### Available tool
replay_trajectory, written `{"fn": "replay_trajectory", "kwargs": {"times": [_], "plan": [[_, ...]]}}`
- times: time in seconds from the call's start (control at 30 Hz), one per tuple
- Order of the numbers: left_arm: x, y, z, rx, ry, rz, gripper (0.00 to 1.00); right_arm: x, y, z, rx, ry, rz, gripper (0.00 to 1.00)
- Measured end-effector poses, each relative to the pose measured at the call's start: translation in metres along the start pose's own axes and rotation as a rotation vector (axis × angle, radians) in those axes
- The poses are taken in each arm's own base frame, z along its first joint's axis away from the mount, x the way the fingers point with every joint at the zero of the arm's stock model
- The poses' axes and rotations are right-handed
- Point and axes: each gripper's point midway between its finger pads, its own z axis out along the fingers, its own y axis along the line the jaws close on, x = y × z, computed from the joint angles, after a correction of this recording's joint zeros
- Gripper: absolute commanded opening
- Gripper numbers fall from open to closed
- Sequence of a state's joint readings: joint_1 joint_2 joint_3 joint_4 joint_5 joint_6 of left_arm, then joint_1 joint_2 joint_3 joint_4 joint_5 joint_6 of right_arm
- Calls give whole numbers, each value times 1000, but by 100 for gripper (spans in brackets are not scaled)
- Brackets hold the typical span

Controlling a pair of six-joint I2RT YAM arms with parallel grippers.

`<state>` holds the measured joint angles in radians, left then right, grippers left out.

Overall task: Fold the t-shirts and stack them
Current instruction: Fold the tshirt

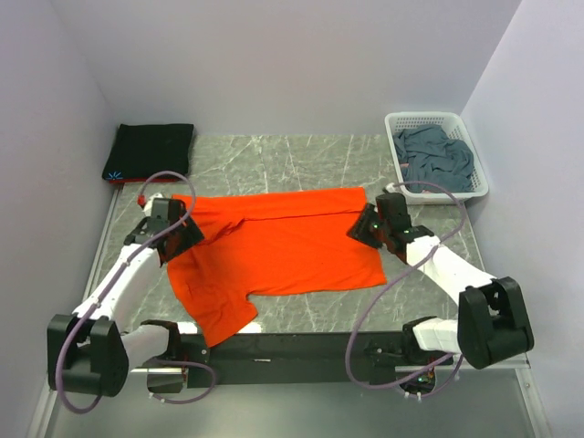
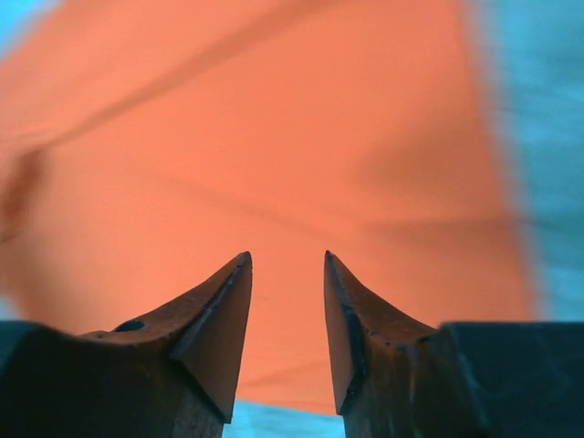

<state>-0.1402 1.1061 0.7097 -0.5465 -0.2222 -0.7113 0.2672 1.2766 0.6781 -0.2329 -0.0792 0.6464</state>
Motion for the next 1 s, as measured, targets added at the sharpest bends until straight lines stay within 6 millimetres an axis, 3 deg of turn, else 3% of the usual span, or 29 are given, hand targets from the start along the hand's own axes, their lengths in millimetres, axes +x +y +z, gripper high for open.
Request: {"fn": "replay_trajectory", "kwargs": {"times": [0.07, 0.2, 0.4, 0.53, 0.67, 0.83, 1.0], "plan": [[-12, 4, 7, 1, -16, -24, 75, -2, 37, -3, -129, -19, -29, 42], [-24, -1, 20, 29, -14, -23, 73, 13, 111, 4, -340, 24, -89, 40], [-30, -14, 36, 84, 2, 1, 68, 44, 215, 41, -561, 111, -142, 40], [-33, -15, 44, 95, 2, 9, 68, 76, 263, 71, -643, 178, -160, 39], [-31, -17, 48, 103, 13, 12, 67, 108, 290, 94, -673, 235, -179, 39], [-31, -17, 49, 105, 13, 12, 68, 136, 306, 112, -676, 268, -203, 38], [-30, -17, 50, 103, 17, 13, 68, 136, 314, 121, -654, 250, -201, 38]]}}
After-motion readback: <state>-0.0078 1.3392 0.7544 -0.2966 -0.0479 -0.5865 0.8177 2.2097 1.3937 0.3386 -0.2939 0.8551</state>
